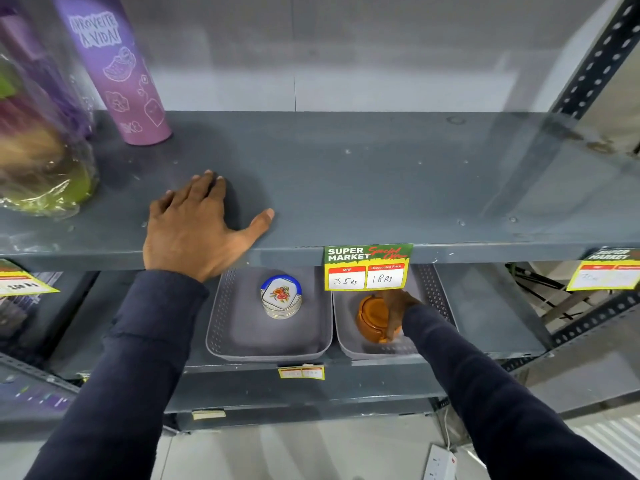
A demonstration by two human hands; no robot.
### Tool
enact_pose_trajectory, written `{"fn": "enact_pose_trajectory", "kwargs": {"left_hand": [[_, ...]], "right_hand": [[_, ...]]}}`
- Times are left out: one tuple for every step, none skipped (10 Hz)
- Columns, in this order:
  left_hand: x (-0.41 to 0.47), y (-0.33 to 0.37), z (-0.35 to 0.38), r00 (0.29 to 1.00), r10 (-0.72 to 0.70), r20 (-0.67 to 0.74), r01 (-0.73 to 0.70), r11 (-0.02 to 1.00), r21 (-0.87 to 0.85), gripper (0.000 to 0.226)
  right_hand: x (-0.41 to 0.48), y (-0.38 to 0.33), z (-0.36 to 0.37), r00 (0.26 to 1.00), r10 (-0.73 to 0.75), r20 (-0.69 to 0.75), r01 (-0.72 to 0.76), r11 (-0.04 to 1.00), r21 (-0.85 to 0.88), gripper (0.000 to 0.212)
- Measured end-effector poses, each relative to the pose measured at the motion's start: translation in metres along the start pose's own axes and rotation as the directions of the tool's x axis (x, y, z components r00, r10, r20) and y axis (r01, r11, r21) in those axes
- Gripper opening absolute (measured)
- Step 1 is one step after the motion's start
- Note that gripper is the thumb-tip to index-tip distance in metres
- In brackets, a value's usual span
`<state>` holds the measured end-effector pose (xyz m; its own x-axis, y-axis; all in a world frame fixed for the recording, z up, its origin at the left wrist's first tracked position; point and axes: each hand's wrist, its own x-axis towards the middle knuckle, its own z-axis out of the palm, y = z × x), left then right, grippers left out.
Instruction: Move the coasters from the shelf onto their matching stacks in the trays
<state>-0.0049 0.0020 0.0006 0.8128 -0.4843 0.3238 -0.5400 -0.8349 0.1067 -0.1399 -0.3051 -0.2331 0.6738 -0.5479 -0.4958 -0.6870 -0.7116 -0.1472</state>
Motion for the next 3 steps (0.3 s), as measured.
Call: {"fn": "enact_pose_trajectory", "kwargs": {"left_hand": [[0.000,0.002,-0.002,1.000,-0.006,0.014,0.006,1.000,-0.006,0.103],[-0.001,0.001,-0.005,0.999,-0.010,0.043,0.010,1.000,-0.005,0.102],[-0.004,0.002,-0.004,0.999,-0.028,0.030,0.029,0.999,-0.037,0.100]], "right_hand": [[-0.008,0.002,-0.006,0.985,-0.068,0.156,0.080,0.994,-0.069,0.110],[-0.009,0.009,-0.002,0.982,-0.122,0.147,0.143,0.979,-0.146,0.126],[-0.019,0.015,0.002,0.981,-0.170,0.097,0.183,0.972,-0.145,0.138]]}}
